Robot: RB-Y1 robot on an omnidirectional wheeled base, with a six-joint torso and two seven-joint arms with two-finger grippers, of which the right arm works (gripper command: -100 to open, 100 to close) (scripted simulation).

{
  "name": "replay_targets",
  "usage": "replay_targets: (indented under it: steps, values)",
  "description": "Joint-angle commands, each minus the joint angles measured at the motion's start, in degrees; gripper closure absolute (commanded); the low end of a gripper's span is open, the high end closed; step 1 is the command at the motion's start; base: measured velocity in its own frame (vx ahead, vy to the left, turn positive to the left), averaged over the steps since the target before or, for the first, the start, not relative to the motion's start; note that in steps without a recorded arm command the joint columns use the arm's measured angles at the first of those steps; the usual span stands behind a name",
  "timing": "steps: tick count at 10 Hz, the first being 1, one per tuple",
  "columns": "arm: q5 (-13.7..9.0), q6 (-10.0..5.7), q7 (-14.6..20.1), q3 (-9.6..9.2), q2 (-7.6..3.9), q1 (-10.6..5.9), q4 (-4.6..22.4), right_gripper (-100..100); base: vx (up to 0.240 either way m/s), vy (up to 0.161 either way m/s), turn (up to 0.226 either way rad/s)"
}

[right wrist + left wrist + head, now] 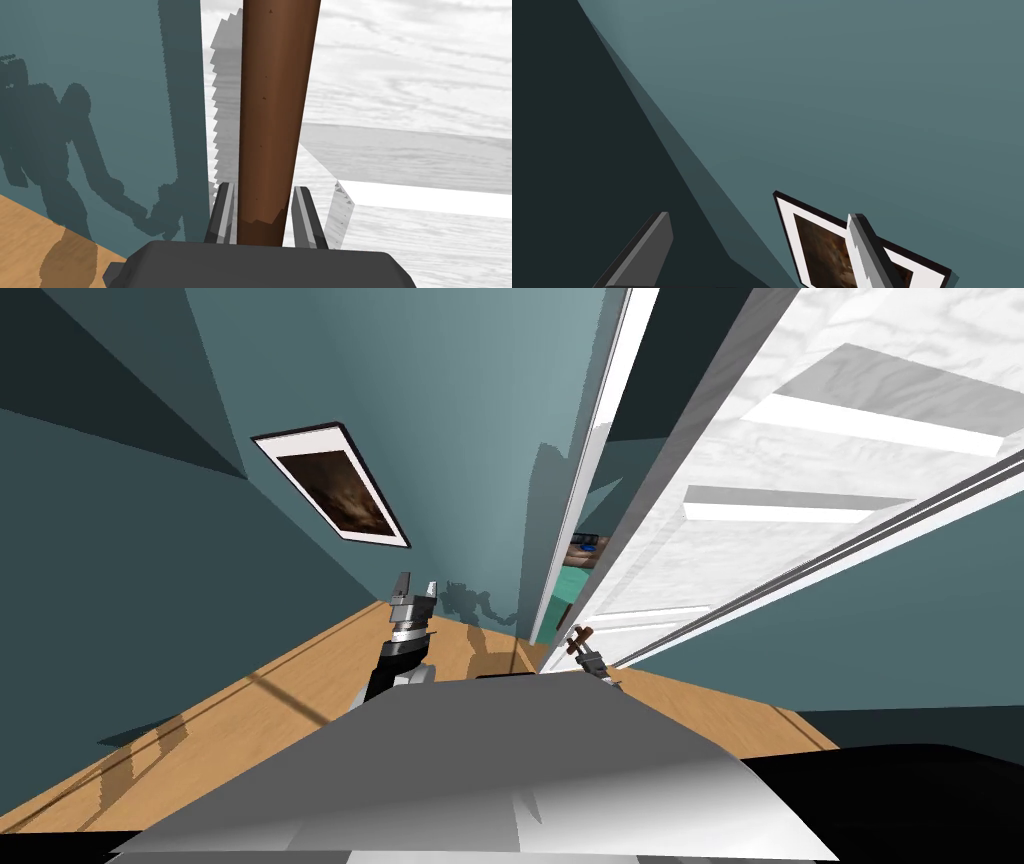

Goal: Pull the door open

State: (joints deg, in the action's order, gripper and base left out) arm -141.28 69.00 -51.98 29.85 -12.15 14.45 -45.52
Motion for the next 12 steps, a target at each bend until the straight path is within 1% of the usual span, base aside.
replay_targets:
  steps: [1,2,3,7,10,11,12]
  values:
    - [0.38,0.79,0.16,0.01,-0.5,-0.18,0.93,100,-0.257,-0.086,0.134]
    - [0.25,0.47,0.16,-0.06,-0.26,-0.11,0.37,100,-0.111,-0.029,0.032]
    - [0.74,1.05,0.28,0.06,-0.52,-0.36,1.13,100,-0.142,-0.028,0.124]
    - [1.95,2.6,0.59,0.73,-1.42,-1.37,3.07,100,-0.238,-0.073,0.166]
    - [3.06,4.04,0.87,1.35,-2.25,-2.3,4.86,100,-0.275,-0.109,0.185]
    - [3.27,4.31,0.92,1.46,-2.41,-2.48,5.2,100,-0.226,-0.073,0.102]
    - [3.15,4.08,0.85,1.3,-2.22,-2.43,4.88,100,-0.092,-0.021,0.014]
